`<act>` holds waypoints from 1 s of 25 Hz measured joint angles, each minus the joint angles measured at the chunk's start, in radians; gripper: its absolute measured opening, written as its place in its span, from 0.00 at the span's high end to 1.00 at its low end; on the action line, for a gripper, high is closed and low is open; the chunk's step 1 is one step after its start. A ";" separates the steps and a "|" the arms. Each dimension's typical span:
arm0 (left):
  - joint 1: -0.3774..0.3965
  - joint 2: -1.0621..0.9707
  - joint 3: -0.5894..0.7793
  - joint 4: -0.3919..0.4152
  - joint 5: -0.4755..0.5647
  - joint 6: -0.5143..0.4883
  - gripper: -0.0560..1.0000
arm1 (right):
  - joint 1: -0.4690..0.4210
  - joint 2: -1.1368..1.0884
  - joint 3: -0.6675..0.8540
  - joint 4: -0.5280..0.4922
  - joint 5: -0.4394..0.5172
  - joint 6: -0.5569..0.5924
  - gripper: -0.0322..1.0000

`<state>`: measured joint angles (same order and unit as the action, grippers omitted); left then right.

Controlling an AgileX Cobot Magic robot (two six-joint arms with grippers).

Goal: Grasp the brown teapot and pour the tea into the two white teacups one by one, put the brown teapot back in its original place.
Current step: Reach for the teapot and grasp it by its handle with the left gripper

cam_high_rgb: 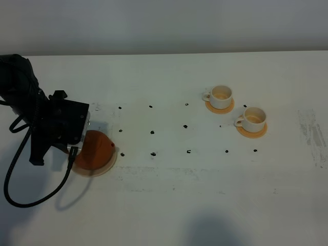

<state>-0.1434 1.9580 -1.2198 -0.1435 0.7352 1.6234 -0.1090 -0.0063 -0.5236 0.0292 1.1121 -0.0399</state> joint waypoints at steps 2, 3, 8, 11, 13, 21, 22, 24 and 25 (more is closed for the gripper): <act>0.000 0.000 0.000 -0.004 0.000 0.005 0.87 | 0.000 0.000 0.000 0.000 0.000 0.000 0.55; 0.000 0.000 0.000 -0.004 0.000 0.007 0.87 | 0.000 0.000 0.000 0.000 0.000 0.000 0.55; 0.001 0.000 0.000 -0.022 -0.002 0.039 0.87 | 0.000 0.000 0.000 0.000 0.000 0.000 0.55; 0.002 0.000 0.000 -0.045 -0.002 0.063 0.87 | 0.000 0.000 0.000 0.000 0.000 0.000 0.55; 0.002 0.000 0.000 -0.061 -0.002 0.076 0.87 | 0.000 0.000 0.000 0.000 0.000 0.000 0.55; 0.010 0.001 0.000 -0.106 0.005 0.092 0.87 | 0.000 0.000 0.000 0.000 0.000 0.000 0.55; 0.016 0.001 0.000 -0.110 0.006 0.096 0.87 | 0.000 0.000 0.000 0.000 0.000 0.000 0.55; 0.022 0.000 0.002 -0.113 0.006 0.101 0.87 | 0.000 0.000 0.000 0.000 0.000 0.000 0.55; 0.023 -0.002 0.002 -0.116 0.006 0.103 0.87 | 0.000 0.000 0.000 0.000 0.000 0.000 0.55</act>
<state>-0.1201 1.9560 -1.2176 -0.2599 0.7417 1.7266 -0.1090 -0.0063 -0.5236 0.0292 1.1121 -0.0399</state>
